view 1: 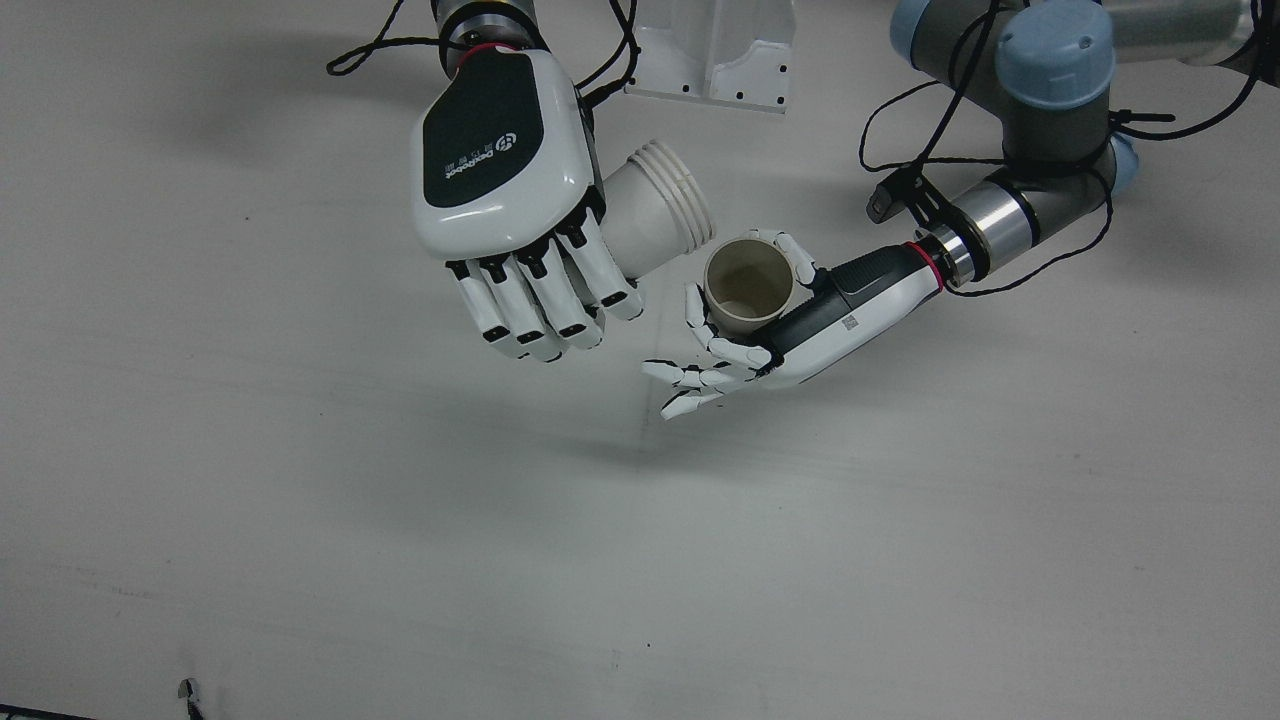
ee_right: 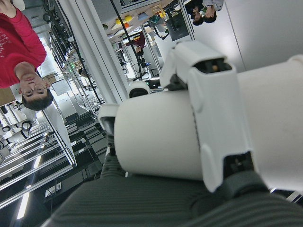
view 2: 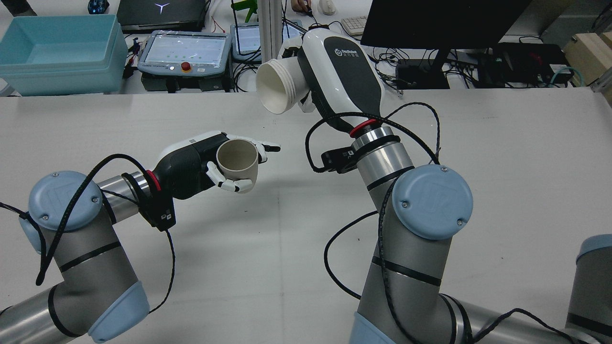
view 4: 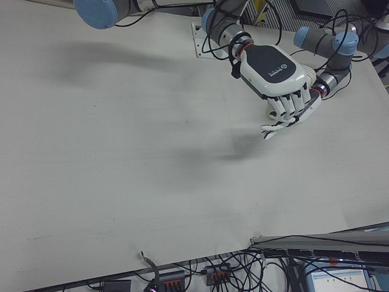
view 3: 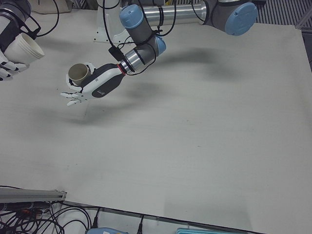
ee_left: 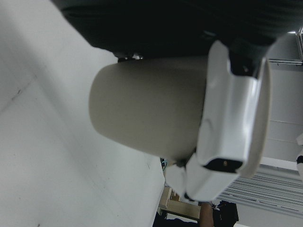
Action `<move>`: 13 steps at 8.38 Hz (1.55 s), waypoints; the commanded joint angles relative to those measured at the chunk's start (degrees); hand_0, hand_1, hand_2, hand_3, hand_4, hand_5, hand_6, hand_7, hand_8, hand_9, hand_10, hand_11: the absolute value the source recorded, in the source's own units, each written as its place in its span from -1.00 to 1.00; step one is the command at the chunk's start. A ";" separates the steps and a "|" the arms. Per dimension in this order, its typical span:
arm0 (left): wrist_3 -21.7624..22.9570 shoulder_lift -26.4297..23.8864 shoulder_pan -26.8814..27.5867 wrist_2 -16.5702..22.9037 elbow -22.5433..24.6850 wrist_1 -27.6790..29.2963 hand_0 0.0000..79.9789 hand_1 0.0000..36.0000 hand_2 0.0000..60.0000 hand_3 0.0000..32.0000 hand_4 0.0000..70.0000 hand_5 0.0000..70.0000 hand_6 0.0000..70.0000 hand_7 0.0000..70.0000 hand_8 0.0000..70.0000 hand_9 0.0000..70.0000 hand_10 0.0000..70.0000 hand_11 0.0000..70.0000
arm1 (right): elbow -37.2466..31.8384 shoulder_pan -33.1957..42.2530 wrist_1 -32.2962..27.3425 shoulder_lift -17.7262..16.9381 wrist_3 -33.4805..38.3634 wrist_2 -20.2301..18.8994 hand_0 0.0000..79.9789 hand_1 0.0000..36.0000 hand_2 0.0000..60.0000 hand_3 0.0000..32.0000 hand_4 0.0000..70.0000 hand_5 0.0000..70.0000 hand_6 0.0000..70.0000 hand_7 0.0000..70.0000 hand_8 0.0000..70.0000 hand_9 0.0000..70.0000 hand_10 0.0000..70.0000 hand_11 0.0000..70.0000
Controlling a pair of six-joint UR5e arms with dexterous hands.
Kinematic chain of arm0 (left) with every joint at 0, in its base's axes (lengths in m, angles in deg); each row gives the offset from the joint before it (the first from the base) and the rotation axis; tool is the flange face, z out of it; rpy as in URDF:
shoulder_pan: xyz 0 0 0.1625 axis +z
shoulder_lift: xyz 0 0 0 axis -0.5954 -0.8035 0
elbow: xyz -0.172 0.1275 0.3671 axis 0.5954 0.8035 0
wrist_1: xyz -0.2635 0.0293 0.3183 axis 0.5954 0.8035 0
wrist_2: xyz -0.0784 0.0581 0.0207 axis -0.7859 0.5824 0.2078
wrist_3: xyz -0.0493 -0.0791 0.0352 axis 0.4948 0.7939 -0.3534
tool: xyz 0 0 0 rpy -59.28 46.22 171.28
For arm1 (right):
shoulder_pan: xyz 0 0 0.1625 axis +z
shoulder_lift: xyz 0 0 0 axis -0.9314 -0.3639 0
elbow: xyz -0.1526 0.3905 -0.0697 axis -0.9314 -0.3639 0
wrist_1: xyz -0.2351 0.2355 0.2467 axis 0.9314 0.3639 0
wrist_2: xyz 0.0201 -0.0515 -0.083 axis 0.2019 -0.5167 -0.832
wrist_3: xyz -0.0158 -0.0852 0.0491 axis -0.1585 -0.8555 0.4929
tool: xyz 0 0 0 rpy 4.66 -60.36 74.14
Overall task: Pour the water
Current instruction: 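Tilt the right hand's paper cup over the beige cup to pour, then withdraw both hands with their cups away from the center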
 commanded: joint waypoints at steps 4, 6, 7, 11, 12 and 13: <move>0.28 23.77 -5.90 -0.56 -3.58 23.52 1.00 1.00 1.00 -1.00 1.00 1.00 -0.39 -0.53 -0.79 -0.82 -0.77 -0.58 | 14.63 7.80 -4.19 -29.17 50.19 0.92 1.00 1.00 1.00 -1.00 1.00 1.00 1.00 1.00 0.51 0.80 0.61 1.00; 0.20 32.40 -10.92 -0.65 -8.68 34.97 1.00 1.00 1.00 -1.00 1.00 1.00 -0.37 -0.53 -0.78 -0.80 -0.75 -0.56 | 2.82 12.45 -4.54 -33.43 75.77 -1.53 1.00 1.00 1.00 -1.00 1.00 1.00 1.00 1.00 0.59 0.86 0.68 1.00; -0.06 34.52 -13.38 -0.73 -11.40 38.93 1.00 1.00 1.00 -1.00 1.00 1.00 -0.38 -0.52 -0.78 -0.79 -0.75 -0.55 | -5.26 14.82 -5.06 -34.23 88.61 -1.98 1.00 1.00 1.00 -1.00 1.00 1.00 1.00 1.00 0.65 0.94 0.77 1.00; -1.73 38.24 -13.58 -6.54 -21.04 48.16 0.73 1.00 1.00 -1.00 1.00 1.00 -0.48 -0.57 -0.83 -0.84 -0.79 -0.63 | -17.51 18.97 -17.96 -36.08 86.98 -4.97 0.69 0.73 1.00 -1.00 1.00 1.00 1.00 1.00 0.97 1.00 1.00 1.00; -3.56 38.06 -13.58 -6.54 -22.83 49.42 0.71 1.00 1.00 -1.00 1.00 1.00 -0.46 -0.57 -0.83 -0.83 -0.78 -0.62 | -22.16 18.89 -21.90 -35.73 86.98 -4.97 0.73 0.76 1.00 -1.00 1.00 1.00 1.00 1.00 0.98 1.00 1.00 1.00; -4.45 38.06 -13.58 -6.54 -23.55 50.04 0.66 1.00 1.00 -1.00 1.00 1.00 -0.48 -0.57 -0.83 -0.84 -0.78 -0.62 | -24.39 18.89 -24.73 -35.64 87.24 -4.97 0.67 0.74 1.00 -1.00 1.00 1.00 1.00 1.00 1.00 1.00 1.00 1.00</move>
